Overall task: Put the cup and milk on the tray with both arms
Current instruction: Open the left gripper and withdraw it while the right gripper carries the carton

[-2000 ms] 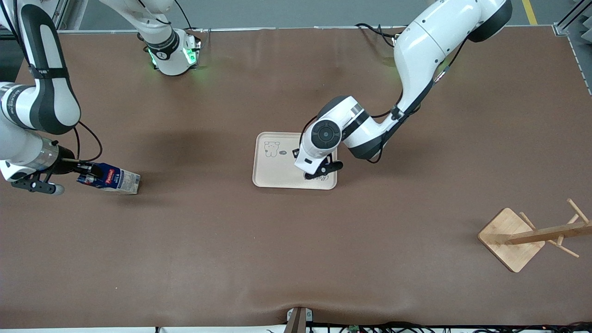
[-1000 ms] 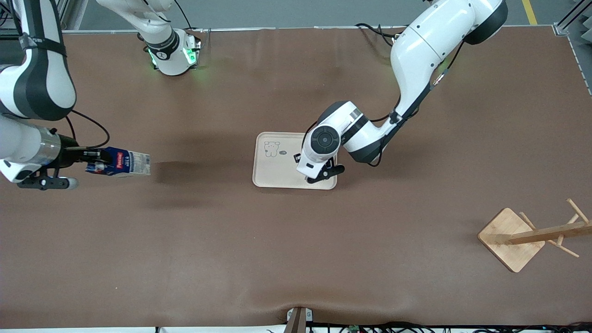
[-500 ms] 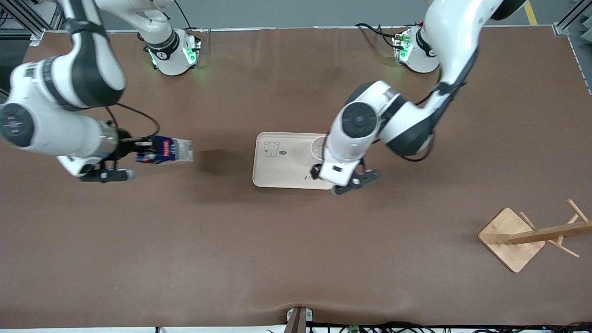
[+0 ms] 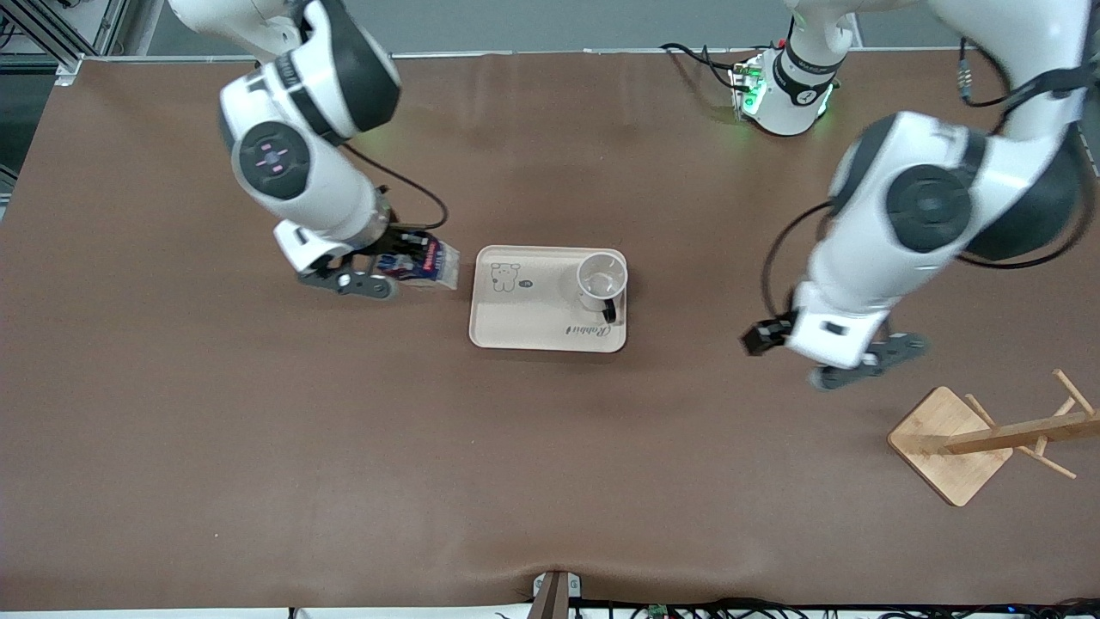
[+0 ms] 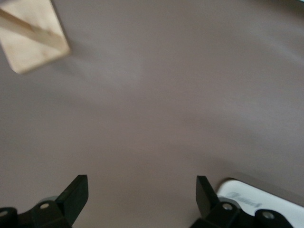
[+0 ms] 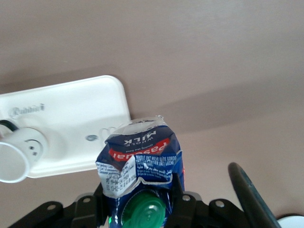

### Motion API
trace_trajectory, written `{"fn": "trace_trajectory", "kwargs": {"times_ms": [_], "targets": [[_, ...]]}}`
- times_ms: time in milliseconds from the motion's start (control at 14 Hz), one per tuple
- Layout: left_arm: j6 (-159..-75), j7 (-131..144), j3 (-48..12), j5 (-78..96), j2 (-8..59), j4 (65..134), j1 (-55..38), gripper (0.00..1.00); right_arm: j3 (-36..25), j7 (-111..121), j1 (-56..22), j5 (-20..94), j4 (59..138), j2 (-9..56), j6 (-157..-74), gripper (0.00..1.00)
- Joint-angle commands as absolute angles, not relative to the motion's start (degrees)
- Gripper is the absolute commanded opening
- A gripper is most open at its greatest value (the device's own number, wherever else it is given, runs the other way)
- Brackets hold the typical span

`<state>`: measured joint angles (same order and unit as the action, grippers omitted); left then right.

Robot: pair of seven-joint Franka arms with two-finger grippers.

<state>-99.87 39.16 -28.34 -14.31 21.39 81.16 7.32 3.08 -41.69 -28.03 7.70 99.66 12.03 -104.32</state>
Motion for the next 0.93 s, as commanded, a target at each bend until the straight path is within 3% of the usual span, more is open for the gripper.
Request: {"fn": "trace_trajectory", "kwargs": {"times_ms": [0, 357, 500, 643, 714, 786, 857], "targets": [[-96.8, 31.8, -29.3, -14.3, 16.6, 82.4, 12.7, 1.00, 2.4, -46.2, -31.1, 7.8, 101.2, 14.1, -109.9, 0.00], [-93.0, 23.6, -29.0, -13.2, 10.5, 82.4, 15.9, 1.00, 2.3, -50.1, -35.7, 7.7, 103.9, 16.8, -120.3, 0.00], [-92.5, 18.0, -24.7, -13.0, 7.5, 83.1, 13.5, 1.00, 2.3, -50.1, -36.4, 7.6, 104.2, 17.0, -120.2, 0.00], [-91.2, 15.0, -15.9, -9.2, 4.4, 84.6, 6.7, 1.00, 2.3, -50.1, -36.9, 7.5, 105.3, 16.9, -120.3, 0.13], [-90.9, 13.1, -12.5, -6.1, 1.7, 87.2, 4.4, 1.00, 2.2, -50.2, -37.4, 7.1, 105.6, 16.9, -120.4, 0.15], [-90.9, 12.1, -8.8, -5.5, -0.3, 89.0, 2.0, 1.00, 2.2, -50.5, -37.5, 7.0, 105.6, 16.9, -120.4, 0.25], [-90.9, 11.7, -6.8, -5.3, -2.4, 90.5, 0.3, 1.00, 2.2, -51.5, -37.5, 6.9, 105.6, 16.9, -120.3, 0.43]]}}
